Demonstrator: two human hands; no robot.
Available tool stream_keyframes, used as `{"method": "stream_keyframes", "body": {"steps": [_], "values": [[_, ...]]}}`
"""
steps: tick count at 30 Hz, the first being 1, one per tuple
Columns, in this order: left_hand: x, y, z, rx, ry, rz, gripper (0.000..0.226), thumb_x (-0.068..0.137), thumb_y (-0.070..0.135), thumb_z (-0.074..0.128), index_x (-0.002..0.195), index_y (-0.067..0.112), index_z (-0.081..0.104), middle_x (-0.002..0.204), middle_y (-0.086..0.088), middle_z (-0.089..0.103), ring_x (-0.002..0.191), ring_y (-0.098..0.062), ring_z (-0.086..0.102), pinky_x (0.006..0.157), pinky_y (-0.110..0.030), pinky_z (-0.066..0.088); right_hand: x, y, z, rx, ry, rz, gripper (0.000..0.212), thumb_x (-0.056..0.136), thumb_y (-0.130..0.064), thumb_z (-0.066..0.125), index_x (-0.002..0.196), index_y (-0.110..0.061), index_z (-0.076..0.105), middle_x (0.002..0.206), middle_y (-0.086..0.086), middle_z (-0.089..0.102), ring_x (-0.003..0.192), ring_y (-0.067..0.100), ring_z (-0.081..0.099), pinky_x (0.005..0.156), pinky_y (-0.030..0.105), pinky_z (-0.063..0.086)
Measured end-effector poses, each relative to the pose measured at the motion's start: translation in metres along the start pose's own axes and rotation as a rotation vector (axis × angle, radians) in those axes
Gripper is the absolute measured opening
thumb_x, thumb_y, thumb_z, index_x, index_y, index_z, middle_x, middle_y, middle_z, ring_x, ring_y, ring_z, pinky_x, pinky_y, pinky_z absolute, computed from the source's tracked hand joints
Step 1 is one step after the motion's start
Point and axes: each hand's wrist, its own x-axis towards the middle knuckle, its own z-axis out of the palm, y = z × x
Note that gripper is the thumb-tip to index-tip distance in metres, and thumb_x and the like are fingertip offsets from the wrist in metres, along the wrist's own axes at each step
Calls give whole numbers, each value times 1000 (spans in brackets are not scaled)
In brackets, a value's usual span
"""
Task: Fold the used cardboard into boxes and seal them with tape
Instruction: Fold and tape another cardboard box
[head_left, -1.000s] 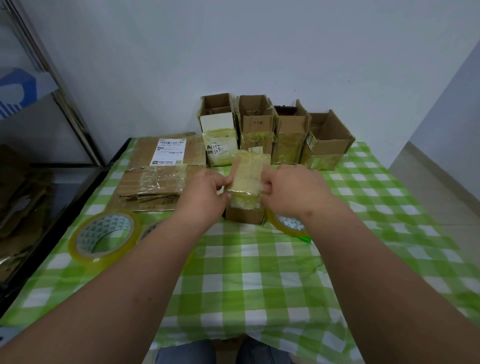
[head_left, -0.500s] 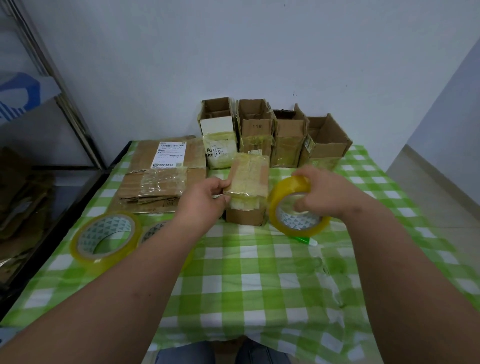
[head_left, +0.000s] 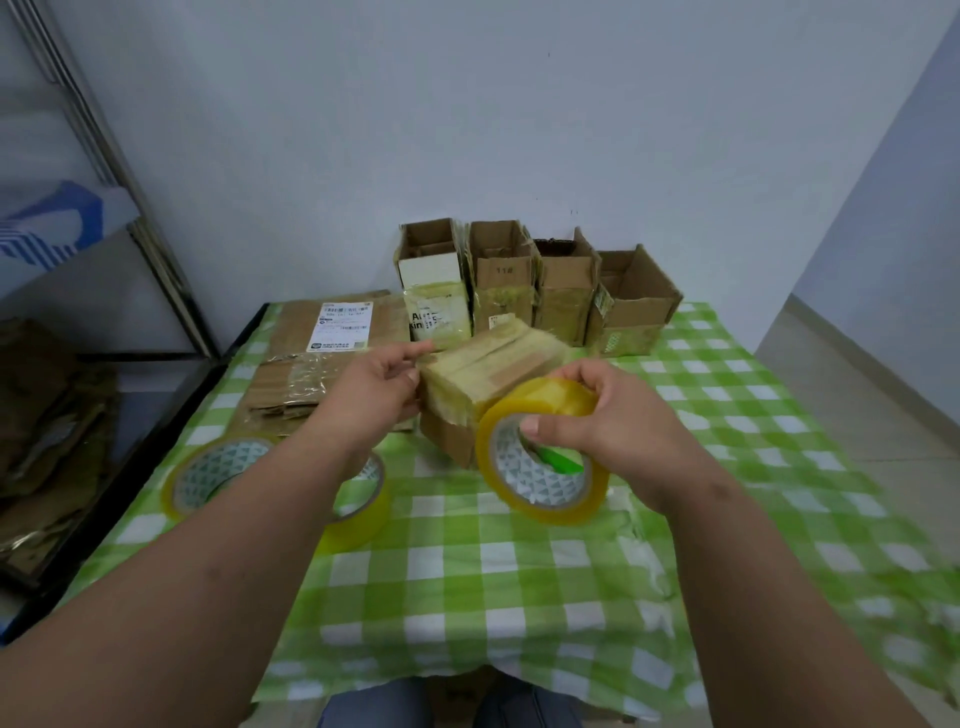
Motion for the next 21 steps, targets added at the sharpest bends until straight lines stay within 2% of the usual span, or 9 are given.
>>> {"method": "stream_keyframes", "body": {"steps": [2, 4, 5, 7, 9, 12, 15, 18, 21], "values": [[-6, -1, 1, -24, -42, -54, 30, 99, 6, 43, 106, 30, 60, 117, -10, 65, 108, -24, 62, 97, -40, 53, -12, 7, 9, 81, -19, 15, 42, 69, -23, 88, 103, -23, 64, 90, -2, 75, 81, 16, 73, 73, 37, 59], [-15, -6, 1, -55, -114, -85, 12, 97, 20, 51, 107, 25, 54, 119, -12, 60, 109, -24, 60, 101, -41, 50, -23, 15, 18, 157, -40, 34, 41, 72, -17, 86, 106, -21, 64, 92, 0, 75, 84, 18, 73, 76, 41, 59], [-18, -8, 2, -5, -151, -91, 22, 92, 35, 59, 111, 25, 53, 121, -9, 58, 112, -22, 59, 104, -42, 48, -28, 19, 22, 182, -48, 41, 42, 72, -15, 85, 108, -21, 64, 93, 1, 75, 85, 18, 73, 78, 41, 59], [-24, -12, 4, 176, -246, -97, 74, 65, 64, 73, 125, 28, 48, 131, -1, 53, 121, -19, 53, 109, -42, 42, -37, 25, 33, 231, -70, 52, 50, 68, -16, 86, 112, -22, 63, 97, 2, 75, 89, 18, 72, 83, 44, 59], [-29, -13, 6, 323, -254, -61, 99, 55, 66, 80, 139, 30, 43, 148, 1, 42, 133, -18, 43, 114, -43, 36, -46, 30, 43, 319, -97, 56, 58, 62, -18, 81, 116, -22, 62, 102, 4, 74, 95, 22, 71, 88, 49, 57], [-29, -16, 5, 436, -186, 91, 79, 76, 40, 82, 144, 26, 45, 158, 6, 23, 140, -19, 34, 117, -44, 32, -56, 39, 53, 412, -108, 47, 62, 65, -11, 78, 124, -20, 60, 108, 8, 71, 100, 26, 69, 88, 47, 57], [-32, -17, 6, 555, -150, 225, 53, 85, 32, 75, 134, 30, 55, 145, 4, 42, 132, -18, 44, 112, -40, 37, -62, 46, 59, 479, -65, 57, 64, 79, 0, 77, 133, -22, 51, 109, 8, 71, 97, 19, 70, 86, 39, 58], [-32, -17, 9, 661, -167, 258, 45, 91, 33, 68, 134, 29, 57, 152, 3, 39, 139, -19, 39, 115, -40, 34, -66, 47, 60, 463, -78, 52, 41, 86, -6, 71, 122, -20, 57, 101, 4, 75, 94, 20, 71, 80, 33, 58], [-30, -12, 8, 781, -200, 243, 50, 95, 37, 61, 143, 30, 49, 162, 1, 22, 146, -21, 28, 119, -41, 25, -71, 52, 60, 412, -114, 21, 24, 88, -13, 71, 112, -13, 66, 103, 7, 75, 98, 25, 70, 89, 41, 56]]}}
